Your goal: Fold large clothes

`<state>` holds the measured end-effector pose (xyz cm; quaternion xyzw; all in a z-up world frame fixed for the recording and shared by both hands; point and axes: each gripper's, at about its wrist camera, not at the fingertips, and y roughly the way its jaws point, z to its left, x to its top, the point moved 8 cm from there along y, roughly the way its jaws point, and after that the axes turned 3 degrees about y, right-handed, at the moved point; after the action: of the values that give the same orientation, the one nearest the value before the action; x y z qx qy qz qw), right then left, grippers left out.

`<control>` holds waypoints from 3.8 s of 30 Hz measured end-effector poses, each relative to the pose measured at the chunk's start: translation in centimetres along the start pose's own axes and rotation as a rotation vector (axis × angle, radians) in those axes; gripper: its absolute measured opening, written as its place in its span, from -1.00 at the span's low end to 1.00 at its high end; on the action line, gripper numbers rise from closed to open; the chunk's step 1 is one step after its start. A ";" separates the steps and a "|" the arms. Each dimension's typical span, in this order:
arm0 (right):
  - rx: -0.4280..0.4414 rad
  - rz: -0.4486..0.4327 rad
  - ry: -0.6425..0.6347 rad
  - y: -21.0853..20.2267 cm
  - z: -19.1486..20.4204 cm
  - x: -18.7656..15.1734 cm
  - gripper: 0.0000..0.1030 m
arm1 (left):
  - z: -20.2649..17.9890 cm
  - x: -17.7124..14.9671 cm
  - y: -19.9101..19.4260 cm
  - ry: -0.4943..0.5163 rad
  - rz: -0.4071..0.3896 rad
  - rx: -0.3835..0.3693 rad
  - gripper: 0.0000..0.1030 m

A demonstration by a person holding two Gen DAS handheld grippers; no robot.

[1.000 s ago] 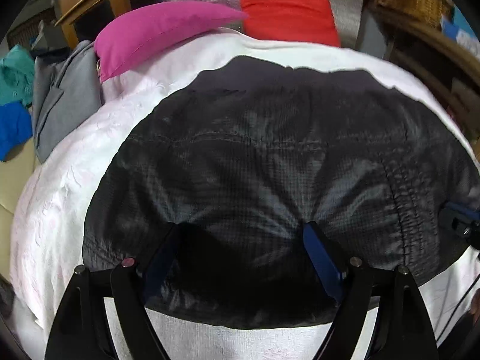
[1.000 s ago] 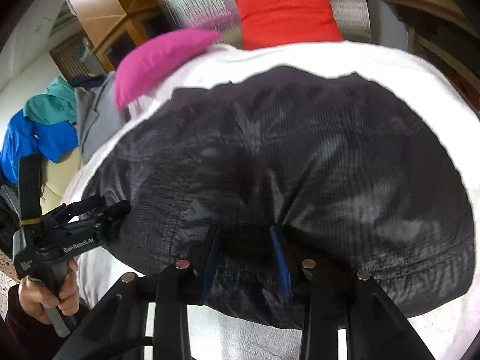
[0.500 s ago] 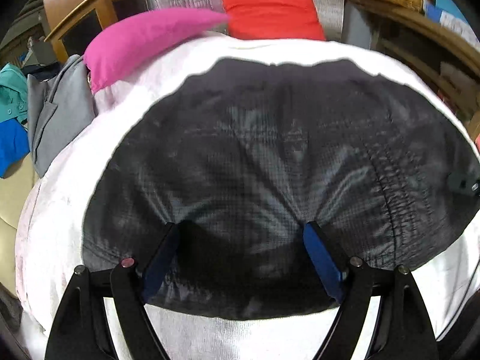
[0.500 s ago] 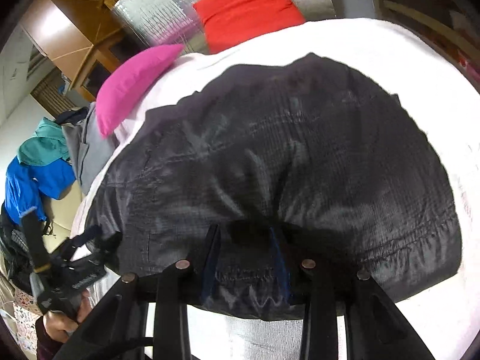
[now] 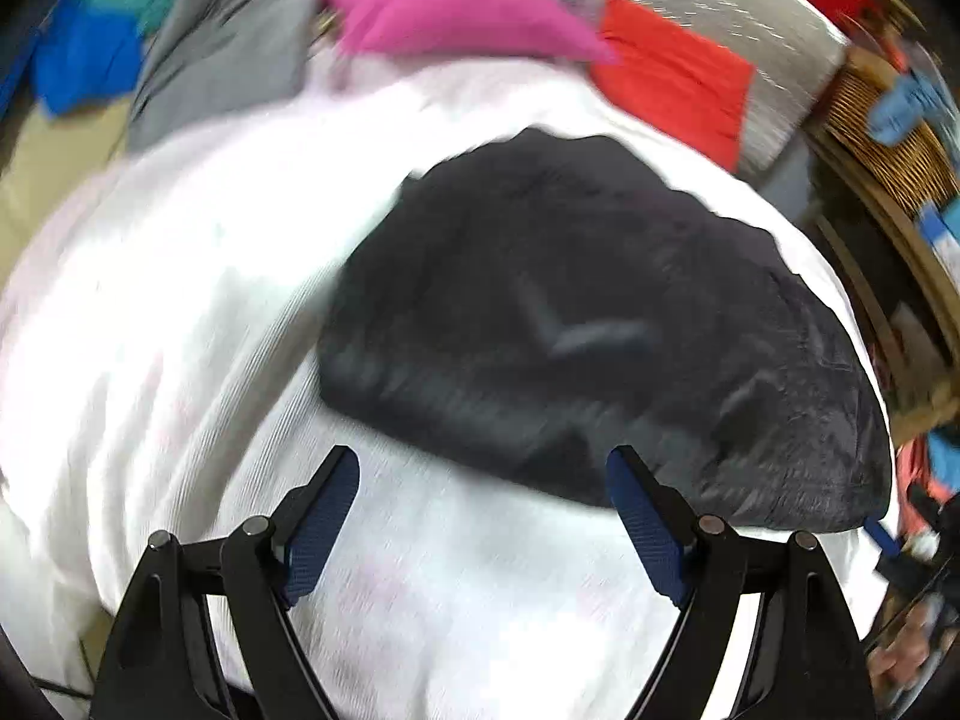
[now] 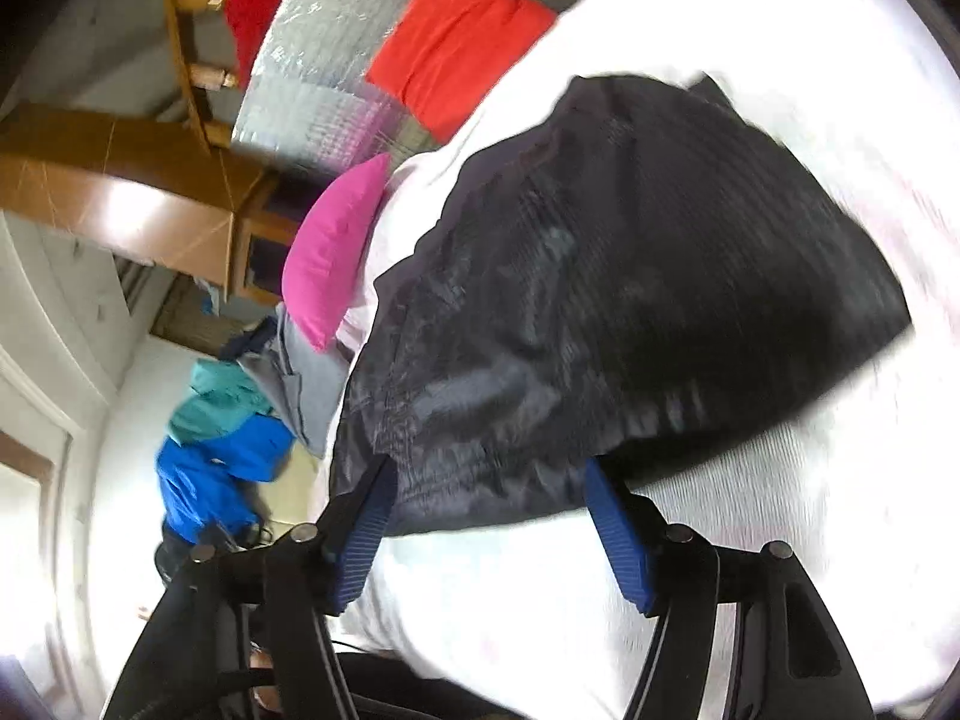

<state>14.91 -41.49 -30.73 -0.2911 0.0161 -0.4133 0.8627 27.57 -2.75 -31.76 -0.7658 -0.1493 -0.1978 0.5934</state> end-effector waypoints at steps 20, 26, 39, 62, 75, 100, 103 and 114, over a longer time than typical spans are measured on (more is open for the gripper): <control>-0.429 -0.321 -0.126 0.3 -2.4 3.5 -0.24 | 1.7 3.6 3.9 -0.002 -0.051 0.105 0.02; -0.435 -0.324 -0.131 0.2 -2.3 3.3 -0.21 | 2.1 2.3 2.3 0.015 -0.076 0.132 0.07; -0.375 -0.315 -0.027 -0.5 -3.2 4.0 -0.01 | 1.5 0.9 -1.1 0.114 -0.148 0.208 0.10; -0.240 -0.309 0.121 -1.0 -5.0 3.8 0.07 | 2.9 0.3 1.0 -0.230 0.041 -0.235 0.49; -0.255 -0.408 -0.028 -0.7 -2.5 4.4 -0.26 | 2.6 2.7 2.3 -0.295 -0.059 -0.282 -0.28; -0.483 -0.361 -0.253 -5.0 3.9 -3.5 0.29 | -3.5 1.7 -14.4 0.291 -0.393 0.359 0.50; -0.479 -0.374 -0.396 -6.5 8.0 -5.7 0.29 | -5.4 1.3 -18.5 0.339 -0.485 0.370 0.68; -0.452 -0.472 -0.651 -13.7 19.6 -11.7 0.33 | -9.4 -0.4 -31.7 0.357 -0.700 0.324 0.83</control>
<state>2.87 -30.10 -9.88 -0.5823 -0.2328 -0.4714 0.6201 11.37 -3.92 -2.95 -0.5194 -0.3243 -0.4911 0.6196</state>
